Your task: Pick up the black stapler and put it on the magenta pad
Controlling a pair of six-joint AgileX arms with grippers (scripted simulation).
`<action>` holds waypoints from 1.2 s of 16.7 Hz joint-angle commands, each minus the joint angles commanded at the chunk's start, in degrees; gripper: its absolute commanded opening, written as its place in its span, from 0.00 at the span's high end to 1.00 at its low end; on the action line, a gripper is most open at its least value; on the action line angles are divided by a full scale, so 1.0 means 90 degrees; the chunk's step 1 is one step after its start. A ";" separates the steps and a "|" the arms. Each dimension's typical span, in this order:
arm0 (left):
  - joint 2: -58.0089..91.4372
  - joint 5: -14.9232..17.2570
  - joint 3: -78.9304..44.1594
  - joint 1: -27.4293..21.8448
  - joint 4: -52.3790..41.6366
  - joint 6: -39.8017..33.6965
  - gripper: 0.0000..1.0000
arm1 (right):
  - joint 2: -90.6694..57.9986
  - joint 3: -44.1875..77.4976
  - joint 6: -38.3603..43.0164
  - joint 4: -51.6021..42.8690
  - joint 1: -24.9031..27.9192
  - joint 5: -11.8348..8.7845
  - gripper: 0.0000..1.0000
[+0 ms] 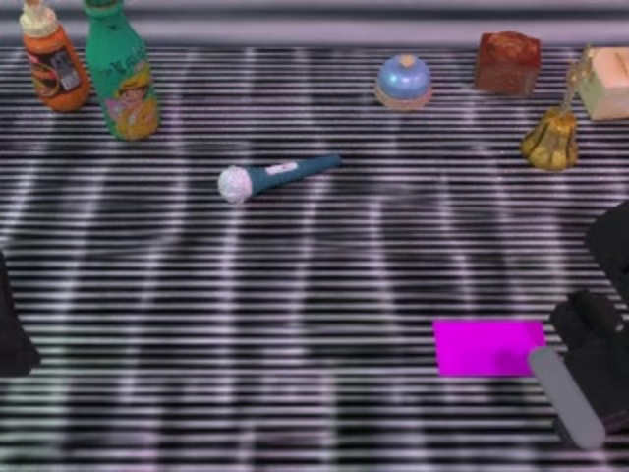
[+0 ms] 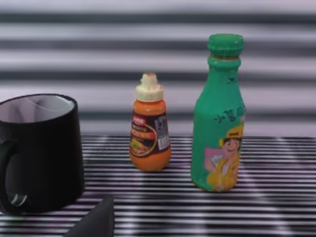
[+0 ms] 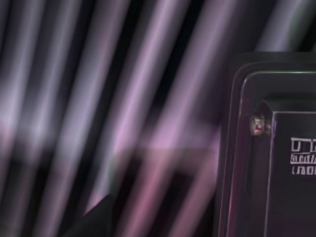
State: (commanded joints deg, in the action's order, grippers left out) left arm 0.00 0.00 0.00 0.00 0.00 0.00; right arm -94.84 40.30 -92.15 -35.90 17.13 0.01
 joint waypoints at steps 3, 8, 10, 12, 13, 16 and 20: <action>0.0000 0.0000 0.0000 0.0000 0.0000 0.0000 0.00 | 0.0000 0.0000 0.0000 0.0000 0.0000 0.0000 0.23; 0.0000 0.0000 0.0000 0.0000 0.0000 0.0000 0.00 | 0.0000 0.0000 0.0000 0.0000 0.0000 0.0000 0.60; 0.0000 0.0000 0.0000 0.0000 0.0000 0.0000 0.00 | 0.0000 0.0000 0.0000 0.0000 0.0000 0.0000 0.75; 0.0000 0.0000 0.0000 0.0000 0.0000 0.0000 0.00 | 0.0000 0.0000 0.0000 0.0000 0.0000 0.0000 0.90; 0.0000 0.0000 0.0000 0.0000 0.0000 0.0000 0.00 | 0.0000 0.0000 0.0000 0.0000 0.0000 0.0000 0.98; 0.0000 0.0000 0.0000 0.0000 0.0000 0.0000 0.00 | 0.0000 0.0000 0.0000 0.0000 0.0000 0.0000 1.00; 0.0000 0.0000 0.0000 0.0000 0.0000 0.0000 0.00 | 0.0000 0.0000 0.0000 0.0000 0.0000 0.0000 1.00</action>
State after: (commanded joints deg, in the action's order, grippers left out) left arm 0.00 0.00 0.00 0.00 0.00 0.00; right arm -94.84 40.30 -92.15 -35.90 17.13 0.01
